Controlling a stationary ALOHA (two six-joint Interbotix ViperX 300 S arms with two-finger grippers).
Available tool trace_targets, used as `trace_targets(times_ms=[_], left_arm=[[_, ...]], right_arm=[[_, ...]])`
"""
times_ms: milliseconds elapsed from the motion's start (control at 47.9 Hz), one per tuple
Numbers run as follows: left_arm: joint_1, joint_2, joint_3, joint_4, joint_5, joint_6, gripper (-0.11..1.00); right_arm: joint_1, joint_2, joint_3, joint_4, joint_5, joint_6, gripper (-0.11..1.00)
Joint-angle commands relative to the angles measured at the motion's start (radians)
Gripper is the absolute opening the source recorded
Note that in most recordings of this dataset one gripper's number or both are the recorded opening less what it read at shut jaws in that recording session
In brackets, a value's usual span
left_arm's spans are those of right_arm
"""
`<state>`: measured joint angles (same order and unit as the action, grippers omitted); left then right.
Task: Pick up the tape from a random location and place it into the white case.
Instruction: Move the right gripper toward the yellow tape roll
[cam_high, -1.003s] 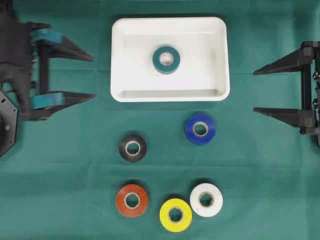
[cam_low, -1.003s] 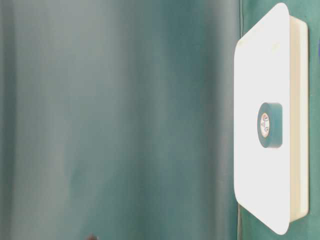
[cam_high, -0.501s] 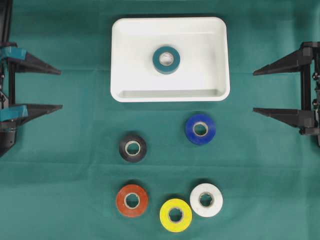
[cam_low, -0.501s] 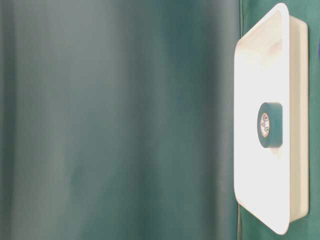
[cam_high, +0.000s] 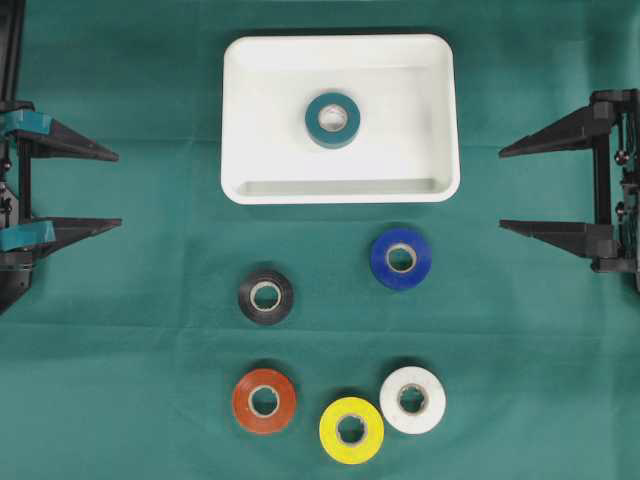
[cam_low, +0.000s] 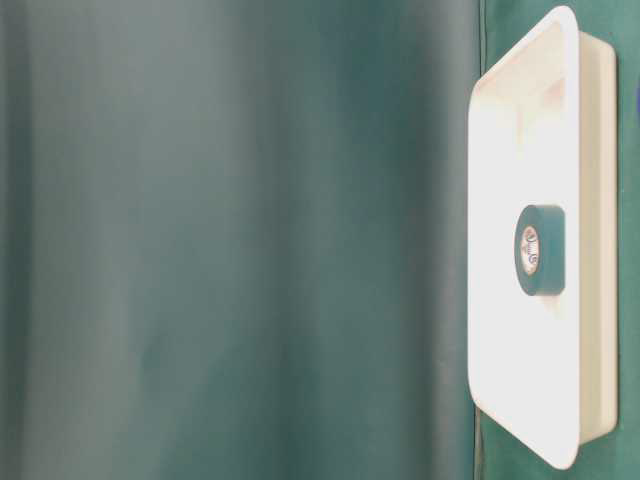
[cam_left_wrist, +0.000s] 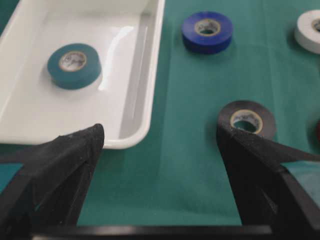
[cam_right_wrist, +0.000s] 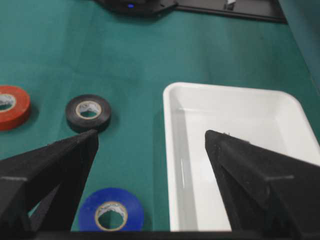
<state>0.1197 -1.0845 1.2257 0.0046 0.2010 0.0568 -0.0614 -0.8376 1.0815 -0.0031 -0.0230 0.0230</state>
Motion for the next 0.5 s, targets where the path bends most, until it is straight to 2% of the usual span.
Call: trace_targets(times_ms=[0, 209, 480], left_arm=[[0.003, 0.008, -0.014, 0.000, -0.008, 0.000, 0.95], [0.003, 0.008, -0.014, 0.000, -0.008, 0.000, 0.95], [0.002, 0.008, -0.014, -0.002, -0.008, 0.000, 0.95]], right_arm=[[-0.002, 0.002, -0.014, 0.003, -0.003, 0.003, 0.91], [0.017, 0.003, -0.014, 0.009, 0.031, 0.034, 0.91], [0.172, 0.005, -0.015, 0.009, 0.067, 0.049, 0.91]])
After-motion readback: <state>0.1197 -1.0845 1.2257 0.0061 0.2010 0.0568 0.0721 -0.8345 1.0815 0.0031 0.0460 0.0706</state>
